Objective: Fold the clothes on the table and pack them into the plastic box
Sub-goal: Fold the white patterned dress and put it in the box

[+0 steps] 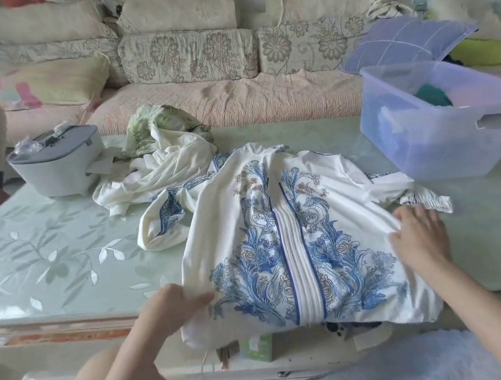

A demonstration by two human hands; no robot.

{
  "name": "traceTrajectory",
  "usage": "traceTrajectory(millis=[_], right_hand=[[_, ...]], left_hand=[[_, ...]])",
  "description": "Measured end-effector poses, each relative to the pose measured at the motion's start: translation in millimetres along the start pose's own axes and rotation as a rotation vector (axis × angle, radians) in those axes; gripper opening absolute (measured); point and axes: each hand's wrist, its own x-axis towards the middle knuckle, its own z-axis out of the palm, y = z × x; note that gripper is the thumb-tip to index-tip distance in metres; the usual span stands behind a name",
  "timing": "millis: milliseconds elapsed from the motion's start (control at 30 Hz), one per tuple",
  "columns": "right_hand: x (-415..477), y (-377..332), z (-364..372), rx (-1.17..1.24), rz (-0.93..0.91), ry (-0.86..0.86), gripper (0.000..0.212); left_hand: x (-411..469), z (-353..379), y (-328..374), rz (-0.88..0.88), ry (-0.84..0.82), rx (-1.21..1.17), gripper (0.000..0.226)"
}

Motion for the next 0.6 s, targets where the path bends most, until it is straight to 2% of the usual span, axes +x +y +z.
traceTrajectory(millis=[100, 200, 300, 400, 533, 600], right_hand=[[-10.5, -26.3, 4.6, 0.154, -0.189, -0.118, 0.049], [-17.1, -46.0, 10.1, 0.301, -0.29, -0.285, 0.056], [-19.3, -51.1, 21.1, 0.172, -0.359, -0.483, 0.059], [-14.0, -38.1, 23.7, 0.041, -0.288, -0.458, 0.058], [-5.3, -32.4, 11.8, 0.034, -0.262, -0.475, 0.055], [0.5, -43.2, 5.3, 0.096, -0.236, -0.444, 0.049]], left_hand=[[10.0, 1.1, -1.1, 0.073, 0.118, -0.061, 0.048], [15.5, 0.1, 8.5, 0.115, 0.186, -0.01, 0.04], [23.7, 1.6, 10.1, 0.051, 0.199, -0.037, 0.032], [26.7, -0.1, 8.1, 0.033, 0.167, -0.006, 0.037], [27.8, -9.3, 11.1, 0.1, 0.061, -0.001, 0.045], [35.3, -10.6, 17.8, 0.155, 0.194, -0.045, 0.04]])
